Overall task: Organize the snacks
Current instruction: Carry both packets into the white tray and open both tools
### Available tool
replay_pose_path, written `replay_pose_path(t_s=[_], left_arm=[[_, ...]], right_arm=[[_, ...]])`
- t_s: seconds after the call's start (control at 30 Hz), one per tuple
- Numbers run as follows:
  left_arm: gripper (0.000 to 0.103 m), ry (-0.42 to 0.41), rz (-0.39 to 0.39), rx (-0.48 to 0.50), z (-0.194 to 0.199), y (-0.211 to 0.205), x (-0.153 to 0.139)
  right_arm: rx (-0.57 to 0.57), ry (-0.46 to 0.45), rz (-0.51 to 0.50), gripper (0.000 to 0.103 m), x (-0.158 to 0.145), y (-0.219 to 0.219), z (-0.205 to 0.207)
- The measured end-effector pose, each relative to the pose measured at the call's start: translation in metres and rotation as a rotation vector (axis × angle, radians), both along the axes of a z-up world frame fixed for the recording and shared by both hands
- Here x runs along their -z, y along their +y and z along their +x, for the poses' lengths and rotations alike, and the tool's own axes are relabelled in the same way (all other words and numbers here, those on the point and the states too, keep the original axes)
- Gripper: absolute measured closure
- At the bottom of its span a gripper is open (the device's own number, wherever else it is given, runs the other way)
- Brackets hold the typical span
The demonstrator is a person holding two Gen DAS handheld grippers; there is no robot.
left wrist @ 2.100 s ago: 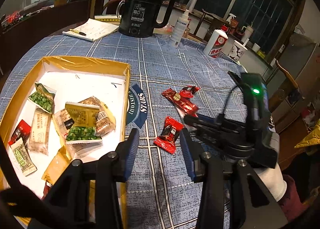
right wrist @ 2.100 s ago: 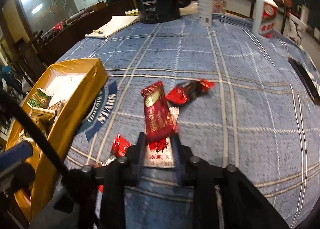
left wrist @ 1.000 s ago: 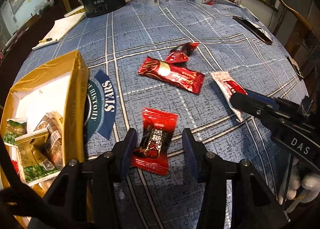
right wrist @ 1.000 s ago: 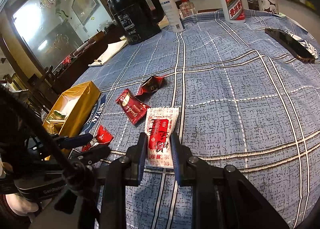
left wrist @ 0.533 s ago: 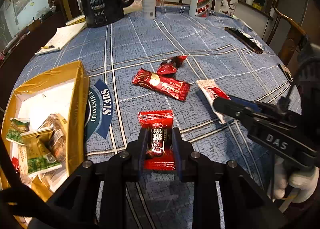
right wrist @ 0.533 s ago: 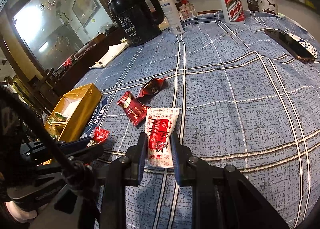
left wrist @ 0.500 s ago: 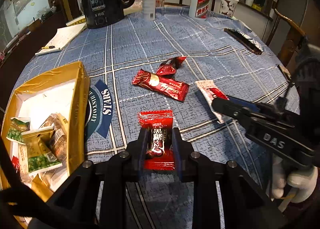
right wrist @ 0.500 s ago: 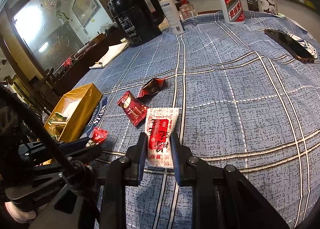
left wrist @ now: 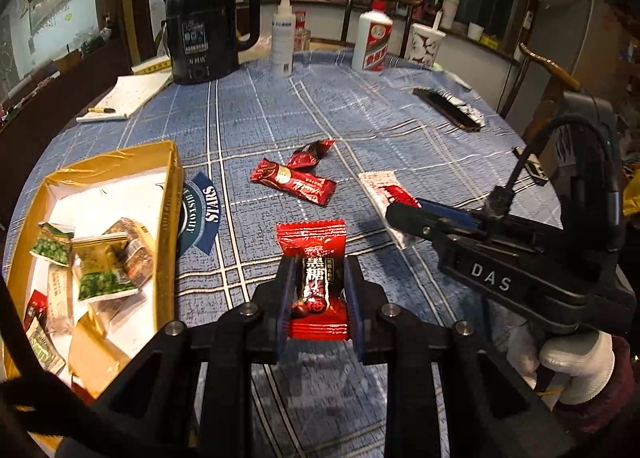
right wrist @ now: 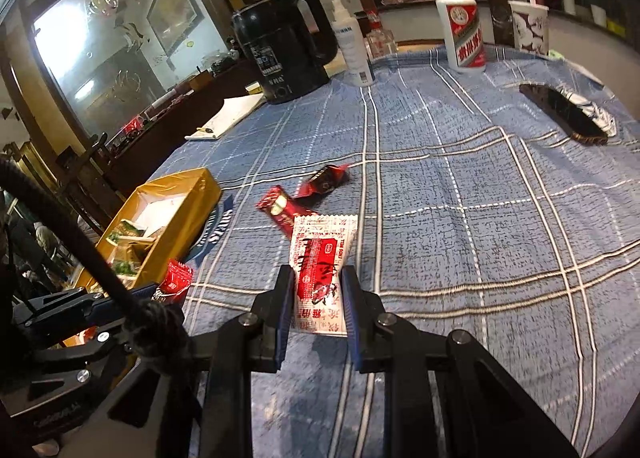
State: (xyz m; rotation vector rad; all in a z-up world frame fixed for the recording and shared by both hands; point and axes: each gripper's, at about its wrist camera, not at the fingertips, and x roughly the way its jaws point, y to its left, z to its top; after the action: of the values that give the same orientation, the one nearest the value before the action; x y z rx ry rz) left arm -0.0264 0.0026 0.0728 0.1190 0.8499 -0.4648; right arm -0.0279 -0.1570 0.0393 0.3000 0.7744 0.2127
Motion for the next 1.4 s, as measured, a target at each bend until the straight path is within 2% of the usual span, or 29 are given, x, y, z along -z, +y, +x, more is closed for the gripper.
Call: replay_pose_path(t_s=[0.33,0.63,0.97,1.2,1.4], left_arm=[[0.077,-0.086,-0.076,-0.04,-0.038,0.04,-0.03],[0.077,-0.149,-0.092,-0.184,-0.06,0.113,-0.046],[0.077,-0.107,-0.085,-0.356,-0.047,0.192,-0.027],[0.077,-0.057,-0.087,-0.402,-0.028,0.213,-0.004],[0.077,-0.007,-0.092,-0.416,-0.017,0.225,0.014]], right_arm=[[-0.025,-0.045,-0.062,0.08,-0.032,0.034,-0.033],[-0.104,-0.071,-0.08,0.08,-0.046,0.084,-0.043],[-0.263,-0.047,-0.093,0.08,-0.037,0.157,-0.026],[-0.348,-0.019,-0.131,0.08,-0.024,0.201,-0.015],[-0.381,0.008,-0.148,0.08,-0.014,0.221,-0.001]])
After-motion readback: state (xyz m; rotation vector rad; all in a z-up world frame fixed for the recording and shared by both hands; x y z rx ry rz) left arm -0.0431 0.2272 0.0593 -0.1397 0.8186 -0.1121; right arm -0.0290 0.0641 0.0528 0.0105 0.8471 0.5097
